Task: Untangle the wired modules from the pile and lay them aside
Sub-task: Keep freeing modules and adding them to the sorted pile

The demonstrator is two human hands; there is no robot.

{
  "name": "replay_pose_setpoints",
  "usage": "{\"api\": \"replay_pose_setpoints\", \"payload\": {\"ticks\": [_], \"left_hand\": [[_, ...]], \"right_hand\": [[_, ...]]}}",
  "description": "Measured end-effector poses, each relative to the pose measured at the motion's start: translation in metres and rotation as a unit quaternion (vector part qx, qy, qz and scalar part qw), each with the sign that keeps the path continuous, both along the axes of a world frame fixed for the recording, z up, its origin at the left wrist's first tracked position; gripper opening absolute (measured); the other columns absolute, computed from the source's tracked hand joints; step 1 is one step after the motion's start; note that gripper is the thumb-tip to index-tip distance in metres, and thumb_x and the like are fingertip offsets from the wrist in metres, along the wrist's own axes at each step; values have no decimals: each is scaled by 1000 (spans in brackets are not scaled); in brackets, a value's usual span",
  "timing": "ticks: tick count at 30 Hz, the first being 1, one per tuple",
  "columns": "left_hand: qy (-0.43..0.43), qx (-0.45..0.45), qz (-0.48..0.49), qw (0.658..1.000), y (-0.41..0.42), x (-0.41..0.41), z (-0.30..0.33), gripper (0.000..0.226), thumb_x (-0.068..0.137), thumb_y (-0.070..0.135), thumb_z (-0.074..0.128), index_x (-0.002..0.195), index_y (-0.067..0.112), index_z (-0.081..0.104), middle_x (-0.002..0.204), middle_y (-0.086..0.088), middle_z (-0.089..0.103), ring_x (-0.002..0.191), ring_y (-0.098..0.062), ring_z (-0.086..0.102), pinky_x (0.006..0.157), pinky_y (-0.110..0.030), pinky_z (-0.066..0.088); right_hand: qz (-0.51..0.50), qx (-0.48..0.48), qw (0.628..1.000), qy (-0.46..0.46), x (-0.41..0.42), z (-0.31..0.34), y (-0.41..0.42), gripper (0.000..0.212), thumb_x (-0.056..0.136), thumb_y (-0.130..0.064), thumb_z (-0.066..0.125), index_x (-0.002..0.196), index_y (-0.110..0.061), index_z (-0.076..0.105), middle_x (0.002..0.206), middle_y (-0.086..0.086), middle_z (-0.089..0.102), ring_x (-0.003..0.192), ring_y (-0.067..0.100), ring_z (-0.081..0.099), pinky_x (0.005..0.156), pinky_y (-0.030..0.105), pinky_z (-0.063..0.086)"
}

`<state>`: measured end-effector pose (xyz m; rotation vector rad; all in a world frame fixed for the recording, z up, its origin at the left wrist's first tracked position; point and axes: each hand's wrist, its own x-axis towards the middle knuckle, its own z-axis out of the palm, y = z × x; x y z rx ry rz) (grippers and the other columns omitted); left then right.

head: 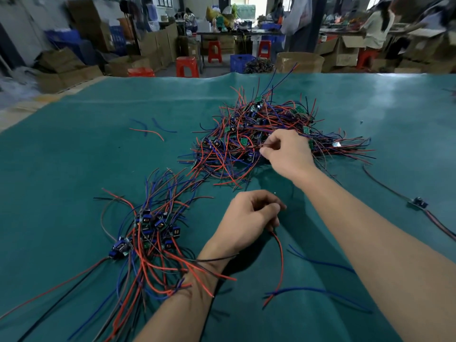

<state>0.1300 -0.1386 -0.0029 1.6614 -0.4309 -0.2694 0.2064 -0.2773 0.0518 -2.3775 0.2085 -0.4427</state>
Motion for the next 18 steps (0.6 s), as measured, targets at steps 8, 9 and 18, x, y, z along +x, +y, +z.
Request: {"api": "replay_pose_setpoints", "payload": {"ticks": [8,9,18], "left_hand": [[29,-34,59,997,-2,2,-1,18,95,-6,51,102,3,65,70,-4,65,51,-6,55,46,-17,43],[33,-45,70,996,-2,2,-1,18,95,-6,51,105,3,63,74,-6,65,51,-7,56,46,-18,44],[79,-140,115,980,-4,4,2,25,108,24,39,111,4,54,88,-15,65,56,-15,62,47,-22,49]], "right_hand": [[1,304,953,0,-34,2,-38,12,94,-13,72,84,-15,65,84,6,68,63,15,64,48,25,51],[2,334,942,-3,-41,1,-42,12,94,-12,71,85,-15,65,84,6,68,61,14,63,48,25,51],[182,433,882,45,-115,1,-72,17,67,-22,81,78,-19,69,84,8,71,70,16,65,52,22,48]]}}
